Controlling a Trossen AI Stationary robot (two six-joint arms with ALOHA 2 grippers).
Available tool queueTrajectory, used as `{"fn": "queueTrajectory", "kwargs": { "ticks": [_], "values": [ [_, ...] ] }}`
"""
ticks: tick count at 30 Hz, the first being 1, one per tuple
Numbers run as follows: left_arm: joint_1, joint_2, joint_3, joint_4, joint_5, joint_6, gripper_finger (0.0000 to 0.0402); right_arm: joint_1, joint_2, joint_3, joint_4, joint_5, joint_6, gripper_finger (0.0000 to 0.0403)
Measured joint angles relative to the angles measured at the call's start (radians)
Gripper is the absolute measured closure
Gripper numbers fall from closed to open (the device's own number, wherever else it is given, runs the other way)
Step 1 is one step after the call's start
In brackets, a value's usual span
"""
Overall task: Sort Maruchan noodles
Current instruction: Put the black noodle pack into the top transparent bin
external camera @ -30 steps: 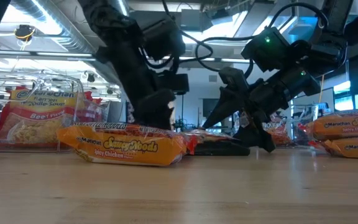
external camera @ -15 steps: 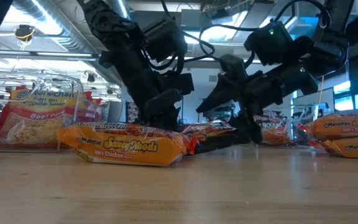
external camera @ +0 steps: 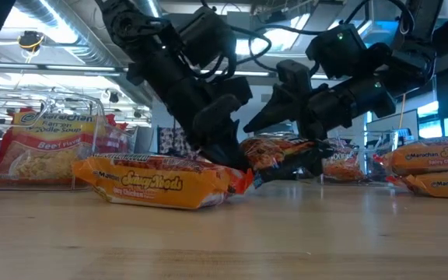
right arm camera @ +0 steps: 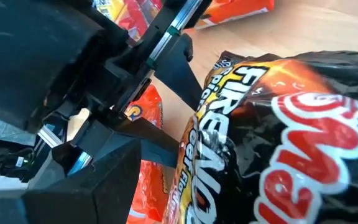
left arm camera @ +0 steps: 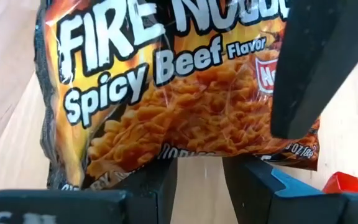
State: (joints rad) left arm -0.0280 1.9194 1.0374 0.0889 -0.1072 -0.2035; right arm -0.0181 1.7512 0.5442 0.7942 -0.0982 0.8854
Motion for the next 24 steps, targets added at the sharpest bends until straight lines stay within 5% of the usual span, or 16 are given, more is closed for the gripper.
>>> {"fn": "queueTrajectory", "kwargs": {
  "ticks": [7,18,24],
  "values": [
    [0.002,0.0,0.001,0.004,-0.012,0.001,0.028,-0.001,0.0,0.0,-0.021,-0.027,-0.001,0.0125],
    [0.002,-0.003,0.002,-0.012,-0.026,0.006,0.028,-0.002,0.0,0.0,-0.035,-0.038,-0.059,0.0268],
    [0.003,-0.079,0.004,-0.127,-0.032,0.023,0.028,-0.002,-0.03,0.001,-0.037,-0.045,-0.144,0.0287]
  ]
}}
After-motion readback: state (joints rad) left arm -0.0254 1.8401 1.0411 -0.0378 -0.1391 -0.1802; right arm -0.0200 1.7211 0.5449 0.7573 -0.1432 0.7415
